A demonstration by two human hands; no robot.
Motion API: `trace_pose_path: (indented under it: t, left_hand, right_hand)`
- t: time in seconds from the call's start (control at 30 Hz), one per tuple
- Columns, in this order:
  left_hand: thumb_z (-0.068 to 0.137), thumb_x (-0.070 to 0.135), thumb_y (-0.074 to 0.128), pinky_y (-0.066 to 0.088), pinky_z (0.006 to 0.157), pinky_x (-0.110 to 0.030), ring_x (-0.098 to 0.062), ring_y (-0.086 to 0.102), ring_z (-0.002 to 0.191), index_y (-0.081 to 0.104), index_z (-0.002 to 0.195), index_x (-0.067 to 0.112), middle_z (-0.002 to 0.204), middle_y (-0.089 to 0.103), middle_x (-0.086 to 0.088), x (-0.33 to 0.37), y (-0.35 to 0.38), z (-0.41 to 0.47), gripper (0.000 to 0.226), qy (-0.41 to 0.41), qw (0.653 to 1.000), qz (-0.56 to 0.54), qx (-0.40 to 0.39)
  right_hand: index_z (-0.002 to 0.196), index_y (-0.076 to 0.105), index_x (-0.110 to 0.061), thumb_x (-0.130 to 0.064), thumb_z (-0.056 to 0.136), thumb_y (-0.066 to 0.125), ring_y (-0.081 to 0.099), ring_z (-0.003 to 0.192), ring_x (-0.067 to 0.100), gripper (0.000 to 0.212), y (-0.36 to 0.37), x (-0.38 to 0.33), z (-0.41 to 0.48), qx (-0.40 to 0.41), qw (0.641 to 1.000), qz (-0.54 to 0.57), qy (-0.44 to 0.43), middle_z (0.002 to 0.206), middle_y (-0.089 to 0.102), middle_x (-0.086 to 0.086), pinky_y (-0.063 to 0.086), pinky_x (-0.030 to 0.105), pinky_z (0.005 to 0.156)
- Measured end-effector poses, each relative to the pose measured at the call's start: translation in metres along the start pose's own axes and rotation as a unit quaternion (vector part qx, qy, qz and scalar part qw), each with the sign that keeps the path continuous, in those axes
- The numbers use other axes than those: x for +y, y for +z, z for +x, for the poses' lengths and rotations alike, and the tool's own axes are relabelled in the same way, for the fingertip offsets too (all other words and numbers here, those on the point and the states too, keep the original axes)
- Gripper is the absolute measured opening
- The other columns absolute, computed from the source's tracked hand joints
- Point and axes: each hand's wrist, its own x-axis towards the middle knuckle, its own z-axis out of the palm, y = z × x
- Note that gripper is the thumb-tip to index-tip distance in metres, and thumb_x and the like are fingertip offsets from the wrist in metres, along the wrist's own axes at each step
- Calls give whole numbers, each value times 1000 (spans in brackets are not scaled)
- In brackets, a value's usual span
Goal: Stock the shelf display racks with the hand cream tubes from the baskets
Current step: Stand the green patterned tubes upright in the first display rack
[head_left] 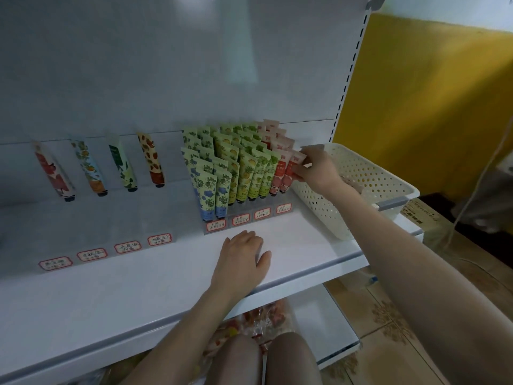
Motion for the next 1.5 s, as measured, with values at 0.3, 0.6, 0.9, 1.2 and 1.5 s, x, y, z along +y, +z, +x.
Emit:
trace_pose_path:
  t: [0.3,0.6,0.9,1.2,1.5]
  left_hand:
    - [92,30,46,34,82,-31,-18,49,94,59,94,9,94,56,-1,1,-2,0,26,5,1000,-2,3]
    - [84,41,29,36,82,-32,-19,50,93,60,94,8,94,57,-2,3,-4,-1,47,1,1000,-4,-9]
    - [87,42,32,36,90,-33,-19,50,100,60,98,9,100,57,-2,2,-4,0,46,-11,1000,1,-26]
    - [85,39,34,35,81,-30,-18,49,92,61,92,8,91,56,-1,3,-3,0,42,-10,1000,0,-16]
    - [85,38,35,33,80,-29,-18,49,90,60,91,8,90,55,0,1,1,0,39,-5,1000,-2,0]
  right_hand:
    - [109,55,2,-9,93,49,57,98,30,20,7,-2,11,12,998,-67,8,108,62,17,39,29,69]
    - [111,53,3,-11,89,56,58,96,28,26,9,5,13,17,999,-32,26,105,63,16,40,29,68]
    - [105,56,2,-13,90,52,58,83,26,21,6,7,14,13,999,-47,17,89,59,8,37,22,52]
    - [106,52,2,-9,92,51,52,82,24,18,3,-2,17,-23,998,-45,28,101,61,16,38,27,56]
    - [111,53,1,-9,92,52,54,85,24,21,1,-5,16,-26,999,-37,26,104,61,13,35,21,51]
